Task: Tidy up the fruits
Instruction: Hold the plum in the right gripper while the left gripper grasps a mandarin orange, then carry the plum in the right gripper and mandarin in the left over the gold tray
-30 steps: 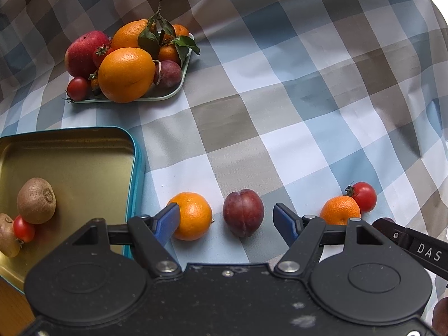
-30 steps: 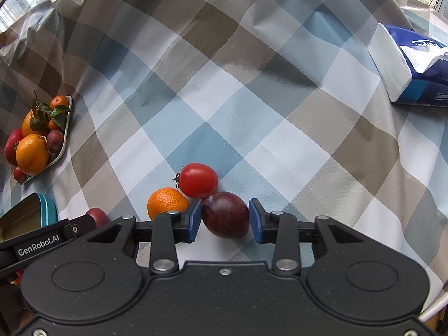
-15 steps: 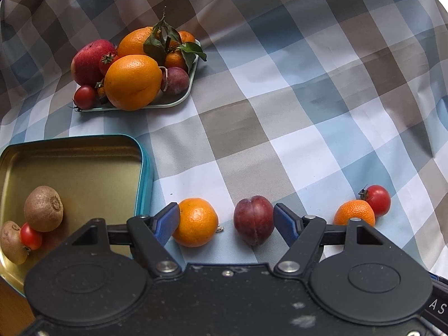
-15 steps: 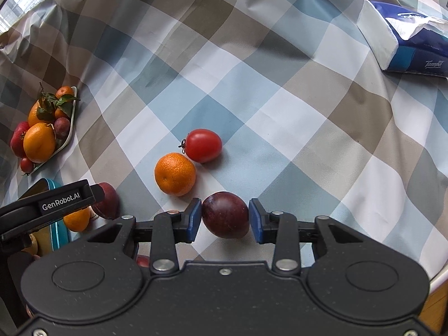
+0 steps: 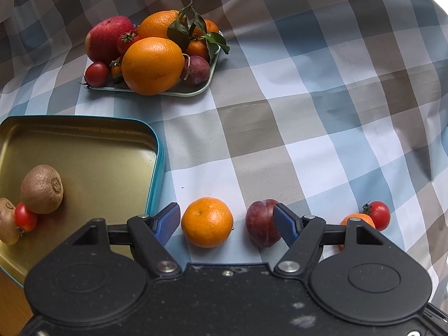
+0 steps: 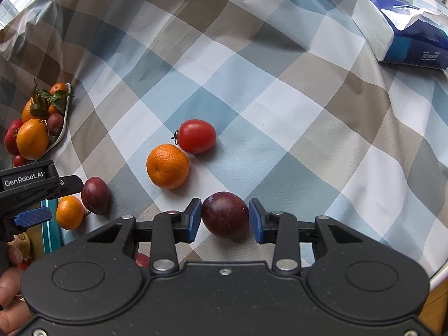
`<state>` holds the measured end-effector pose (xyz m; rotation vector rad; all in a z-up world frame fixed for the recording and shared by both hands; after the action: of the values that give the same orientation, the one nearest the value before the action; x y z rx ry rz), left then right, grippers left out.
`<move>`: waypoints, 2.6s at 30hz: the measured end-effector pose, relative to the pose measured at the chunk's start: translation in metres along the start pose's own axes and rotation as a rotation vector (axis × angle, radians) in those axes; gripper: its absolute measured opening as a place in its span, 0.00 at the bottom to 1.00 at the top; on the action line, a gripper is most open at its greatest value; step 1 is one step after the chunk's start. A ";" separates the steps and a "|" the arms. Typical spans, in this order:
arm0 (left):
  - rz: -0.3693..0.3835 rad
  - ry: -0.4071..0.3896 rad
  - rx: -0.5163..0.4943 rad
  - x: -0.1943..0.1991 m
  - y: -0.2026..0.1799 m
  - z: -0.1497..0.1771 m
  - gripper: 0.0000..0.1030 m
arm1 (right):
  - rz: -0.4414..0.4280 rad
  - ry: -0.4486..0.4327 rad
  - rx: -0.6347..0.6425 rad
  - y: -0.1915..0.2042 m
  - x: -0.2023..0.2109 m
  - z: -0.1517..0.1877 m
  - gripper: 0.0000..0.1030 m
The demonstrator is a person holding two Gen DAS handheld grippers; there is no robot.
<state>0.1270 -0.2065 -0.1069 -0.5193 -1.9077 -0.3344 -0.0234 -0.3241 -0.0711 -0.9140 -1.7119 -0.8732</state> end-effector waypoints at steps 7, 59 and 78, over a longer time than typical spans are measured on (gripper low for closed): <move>0.011 -0.003 0.003 -0.004 -0.002 0.000 0.74 | 0.013 -0.009 0.023 0.005 -0.002 0.000 0.49; -0.057 -0.002 -0.001 -0.005 -0.003 0.004 0.42 | -0.056 -0.016 0.022 0.020 0.021 0.004 0.47; -0.094 -0.035 -0.008 0.039 0.029 0.006 0.42 | -0.014 -0.005 0.051 0.044 0.032 0.033 0.47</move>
<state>0.1239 -0.1704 -0.0735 -0.4435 -1.9695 -0.3963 -0.0067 -0.2691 -0.0434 -0.8718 -1.7392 -0.8334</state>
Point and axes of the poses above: each gripper's, at about its wrist camera, not at the fingertips, and x roughly against the way its jaws point, y to its left, z to its underside, the point moved 5 cm from there along -x, roughly the way its jaws point, and after that the axes turned 9 degrees about -x, right-handed, at the moved point
